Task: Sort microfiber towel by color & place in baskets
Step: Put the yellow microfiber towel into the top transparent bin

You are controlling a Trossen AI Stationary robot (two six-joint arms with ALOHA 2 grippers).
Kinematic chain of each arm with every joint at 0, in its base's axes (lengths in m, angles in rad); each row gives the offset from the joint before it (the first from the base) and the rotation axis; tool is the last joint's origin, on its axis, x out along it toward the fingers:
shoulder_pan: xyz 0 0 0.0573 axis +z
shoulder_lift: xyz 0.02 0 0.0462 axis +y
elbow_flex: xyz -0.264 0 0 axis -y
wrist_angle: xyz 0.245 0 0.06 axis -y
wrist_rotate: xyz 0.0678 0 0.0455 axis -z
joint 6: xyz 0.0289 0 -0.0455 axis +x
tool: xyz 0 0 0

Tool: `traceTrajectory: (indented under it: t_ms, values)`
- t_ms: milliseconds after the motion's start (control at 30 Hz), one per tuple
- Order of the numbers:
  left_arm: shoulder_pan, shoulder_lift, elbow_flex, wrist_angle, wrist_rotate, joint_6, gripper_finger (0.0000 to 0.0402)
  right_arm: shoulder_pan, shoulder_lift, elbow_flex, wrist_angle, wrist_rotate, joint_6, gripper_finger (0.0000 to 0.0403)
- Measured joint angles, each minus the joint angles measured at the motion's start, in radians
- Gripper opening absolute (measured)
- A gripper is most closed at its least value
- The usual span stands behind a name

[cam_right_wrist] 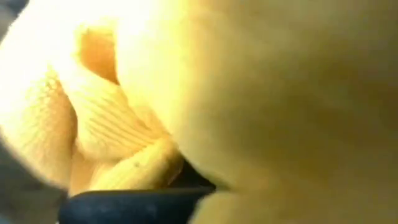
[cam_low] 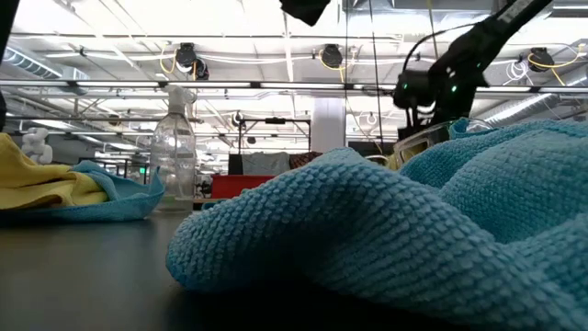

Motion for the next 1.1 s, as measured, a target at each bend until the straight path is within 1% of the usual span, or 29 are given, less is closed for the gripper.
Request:
traceTrajectory:
  t_ms: [100,233,400,500,633,933,1100]
  values:
    - [-0.026,0.0,0.0,-0.007,-0.03,-0.002,0.0238,-0.005,0.063,0.003,0.019,-0.031,0.006,0.0]
    - [-0.05,0.0,0.0,-0.024,-0.036,-0.027,0.0238,-0.005,0.121,0.005,0.034,-0.054,0.006,0.0]
    - [-0.073,0.0,0.0,-0.029,-0.038,-0.051,0.0238,-0.006,0.129,0.005,0.038,-0.073,0.007,0.0001]
    - [-0.084,0.0,0.0,-0.033,-0.048,-0.052,0.0238,-0.005,0.107,0.003,0.038,-0.072,0.014,0.0013]
    - [-0.092,0.001,0.0,-0.062,-0.08,-0.053,0.0238,-0.003,0.058,0.011,0.0,-0.078,0.026,0.0054]
    - [-0.094,0.001,0.0,-0.077,-0.082,-0.073,0.0238,0.002,-0.101,0.063,-0.104,-0.138,0.053,0.0185]
    - [-0.094,0.001,0.0,-0.08,-0.083,-0.072,0.0238,0.02,-0.198,0.085,-0.146,-0.138,0.06,0.0232]
